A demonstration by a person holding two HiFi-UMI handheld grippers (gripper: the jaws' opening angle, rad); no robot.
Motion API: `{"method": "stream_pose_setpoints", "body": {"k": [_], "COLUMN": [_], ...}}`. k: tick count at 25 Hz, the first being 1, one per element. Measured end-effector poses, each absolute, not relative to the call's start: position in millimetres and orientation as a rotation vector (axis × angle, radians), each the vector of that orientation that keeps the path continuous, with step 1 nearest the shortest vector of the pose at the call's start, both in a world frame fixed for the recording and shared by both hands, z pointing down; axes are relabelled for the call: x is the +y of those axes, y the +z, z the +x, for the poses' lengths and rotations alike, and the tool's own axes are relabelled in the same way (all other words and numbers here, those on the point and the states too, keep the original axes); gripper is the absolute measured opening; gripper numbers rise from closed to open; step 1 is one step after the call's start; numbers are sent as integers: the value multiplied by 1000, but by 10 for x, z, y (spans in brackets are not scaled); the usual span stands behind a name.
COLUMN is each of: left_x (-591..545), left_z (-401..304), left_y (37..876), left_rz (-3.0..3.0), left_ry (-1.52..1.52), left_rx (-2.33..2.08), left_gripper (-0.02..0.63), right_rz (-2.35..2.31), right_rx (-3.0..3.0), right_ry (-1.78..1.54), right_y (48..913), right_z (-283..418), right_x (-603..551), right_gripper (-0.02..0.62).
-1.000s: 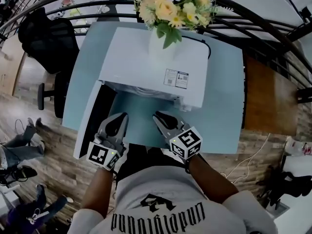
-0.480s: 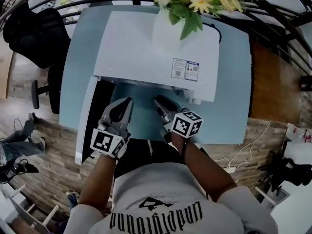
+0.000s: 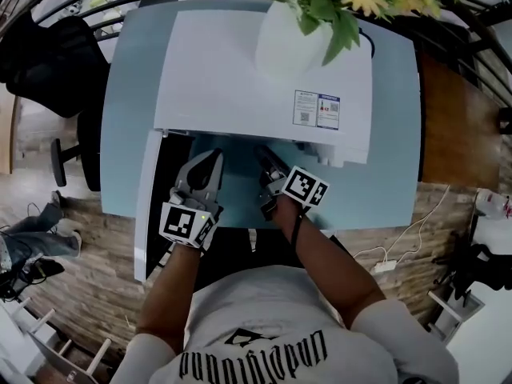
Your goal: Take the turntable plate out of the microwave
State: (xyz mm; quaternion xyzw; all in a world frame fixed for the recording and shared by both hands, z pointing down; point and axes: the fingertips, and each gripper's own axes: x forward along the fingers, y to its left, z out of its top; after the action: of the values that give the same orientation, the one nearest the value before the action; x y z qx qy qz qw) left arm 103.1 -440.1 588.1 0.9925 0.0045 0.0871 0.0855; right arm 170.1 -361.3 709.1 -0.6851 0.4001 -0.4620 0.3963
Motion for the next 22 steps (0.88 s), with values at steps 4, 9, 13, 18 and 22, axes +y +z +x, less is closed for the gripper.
{"method": "stream_pose_setpoints", "body": {"k": [4,9,13,18,22], "left_x": [-4457,-4514,-4510,-4570,-4590], "left_z": [1045,1039,1048,1044,1041], "left_y": [5969,6063,6116,6196,6255], "left_rz": [2950,2935,2930,2909,2905], "left_ry": [270,281,298,300,314], "left_rx": [5,5,15,-9,-11], "left_gripper": [49,49,49,49,49], "right_rz": [-1695,-1635,-1571,-1540,-1520], "right_rx": [922,793,717,637,587], "right_ry": [-1166,-1153,-1136,-1132,-1117], "right_y": [7235,7402,7507,7583,7600], "right_z": [1704,1738,1771,1796,1825], "right_x": [-3700,-3761,-3792,-3836,-3844], "right_gripper": [117,126,129,127,127]}}
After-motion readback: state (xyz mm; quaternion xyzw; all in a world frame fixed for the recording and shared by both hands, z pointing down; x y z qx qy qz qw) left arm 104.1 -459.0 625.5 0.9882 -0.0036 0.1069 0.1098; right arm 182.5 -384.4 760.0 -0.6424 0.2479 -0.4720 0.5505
